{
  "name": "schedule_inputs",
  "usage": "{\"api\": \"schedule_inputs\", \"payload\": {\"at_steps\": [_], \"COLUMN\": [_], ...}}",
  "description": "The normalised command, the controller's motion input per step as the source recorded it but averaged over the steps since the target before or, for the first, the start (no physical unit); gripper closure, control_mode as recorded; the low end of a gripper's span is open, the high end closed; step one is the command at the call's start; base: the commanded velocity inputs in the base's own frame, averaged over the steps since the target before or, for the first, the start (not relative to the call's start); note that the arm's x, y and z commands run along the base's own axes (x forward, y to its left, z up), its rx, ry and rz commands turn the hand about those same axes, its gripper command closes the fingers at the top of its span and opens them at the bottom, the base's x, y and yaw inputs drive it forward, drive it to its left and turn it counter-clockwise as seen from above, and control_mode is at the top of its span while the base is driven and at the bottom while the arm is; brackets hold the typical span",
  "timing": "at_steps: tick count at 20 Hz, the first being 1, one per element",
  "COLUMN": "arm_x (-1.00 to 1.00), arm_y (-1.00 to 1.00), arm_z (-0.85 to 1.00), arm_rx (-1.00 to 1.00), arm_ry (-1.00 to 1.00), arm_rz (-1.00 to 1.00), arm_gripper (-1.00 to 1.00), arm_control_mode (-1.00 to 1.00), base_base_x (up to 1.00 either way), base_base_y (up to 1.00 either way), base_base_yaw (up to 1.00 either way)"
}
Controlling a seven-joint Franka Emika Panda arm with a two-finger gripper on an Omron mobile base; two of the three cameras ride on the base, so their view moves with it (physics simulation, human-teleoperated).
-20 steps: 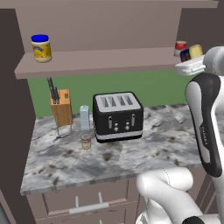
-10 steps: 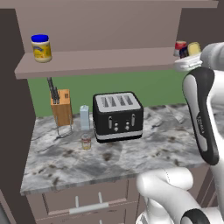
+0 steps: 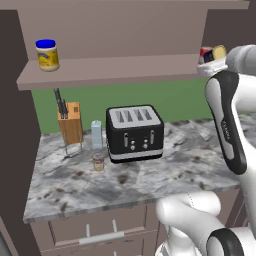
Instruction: Pick the cans from the counter and place them in their designated side in the cabinet.
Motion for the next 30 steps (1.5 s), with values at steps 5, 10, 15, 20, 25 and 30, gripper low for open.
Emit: {"api": "schedule_inputs", "payload": {"at_steps": [5, 10, 15, 20, 25, 30], "arm_x": [0.28, 0.29, 0.29, 0.25, 0.2, 0.19], "arm_y": [-0.12, -0.11, -0.12, -0.09, -0.03, -0.03], "arm_z": [0.0, 0.0, 0.0, -0.06, -0.13, -0.12], "arm_rx": [0.0, 0.0, 0.0, 0.03, 0.03, 0.02], "arm_ry": [0.03, 0.03, 0.04, 0.03, 0.02, 0.01], "arm_rz": [-0.02, -0.02, -0.01, 0.0, 0.0, 0.0], "arm_gripper": [1.0, 1.0, 1.0, 1.0, 1.0, 1.0], "arm_control_mode": [-1.0, -1.0, -1.0, -1.0, -1.0, -1.0], "base_base_x": [0.0, 0.0, 0.0, 0.0, 0.0, 0.0], "base_base_y": [0.0, 0.0, 0.0, 0.0, 0.0, 0.0], "base_base_yaw": [0.0, 0.0, 0.0, 0.0, 0.0, 0.0]}}
